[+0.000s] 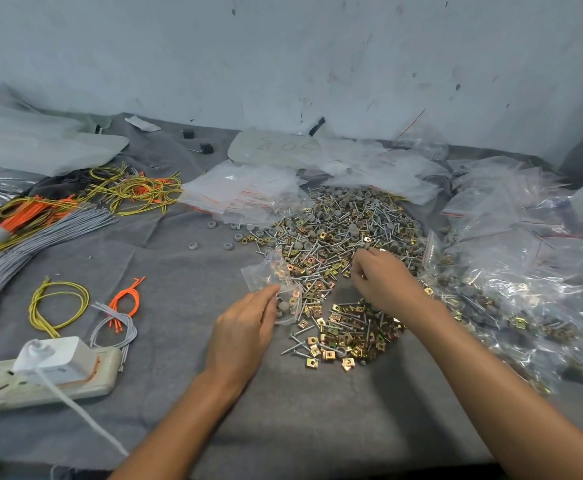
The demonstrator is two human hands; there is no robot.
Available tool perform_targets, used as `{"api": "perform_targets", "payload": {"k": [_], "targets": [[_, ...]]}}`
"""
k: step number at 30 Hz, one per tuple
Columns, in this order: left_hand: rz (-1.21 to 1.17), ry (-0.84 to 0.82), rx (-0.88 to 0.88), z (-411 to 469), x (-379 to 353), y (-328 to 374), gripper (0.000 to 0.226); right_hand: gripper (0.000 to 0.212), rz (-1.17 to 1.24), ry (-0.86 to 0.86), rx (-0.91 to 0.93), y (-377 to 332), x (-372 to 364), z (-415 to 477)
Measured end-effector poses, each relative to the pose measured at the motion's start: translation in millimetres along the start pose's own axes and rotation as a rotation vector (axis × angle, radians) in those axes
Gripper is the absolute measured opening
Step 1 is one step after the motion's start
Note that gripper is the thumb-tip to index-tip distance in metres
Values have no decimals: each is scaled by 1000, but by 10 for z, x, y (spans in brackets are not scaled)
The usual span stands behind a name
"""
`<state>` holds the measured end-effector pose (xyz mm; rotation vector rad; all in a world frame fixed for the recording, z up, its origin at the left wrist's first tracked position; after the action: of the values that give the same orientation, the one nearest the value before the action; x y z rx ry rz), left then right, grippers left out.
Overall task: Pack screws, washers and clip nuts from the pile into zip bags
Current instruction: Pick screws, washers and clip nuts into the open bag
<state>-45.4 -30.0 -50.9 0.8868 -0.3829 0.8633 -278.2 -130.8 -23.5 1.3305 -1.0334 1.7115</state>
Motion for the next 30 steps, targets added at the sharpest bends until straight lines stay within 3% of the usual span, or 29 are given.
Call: {"api": "perform_targets", "payload": {"k": [3, 5, 10, 15, 22, 30], "targets": [[1, -9, 2, -3, -12, -4, 26, 16, 55, 47, -14, -8, -4, -30], [-2, -20, 13, -3, -13, -8, 28, 7, 33, 4, -39, 31, -21, -21], [3, -28, 13, -4, -4, 5, 26, 10, -56, -85, -50, 66, -109, 25], [8, -17, 7, -3, 2, 5, 27, 5, 27, -67, -79, 125, -120, 46], [3, -21, 6, 1, 12, 21, 28, 9, -36, -57, -128, 78, -106, 113], [0, -37, 16, 7, 29, 52, 28, 15, -167, -13, -50, 7, -177, 66]]}}
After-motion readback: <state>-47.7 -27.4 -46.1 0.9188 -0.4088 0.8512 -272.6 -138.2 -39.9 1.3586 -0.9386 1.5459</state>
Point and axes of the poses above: each hand's wrist, its own z-axis towards the middle knuckle, its own x-axis out of the back of the hand, y = z × x, the point moved 5 cm from there along z, towards the middle knuckle, and after that the axes turned 5 degrees about x, right-handed, at the moved point
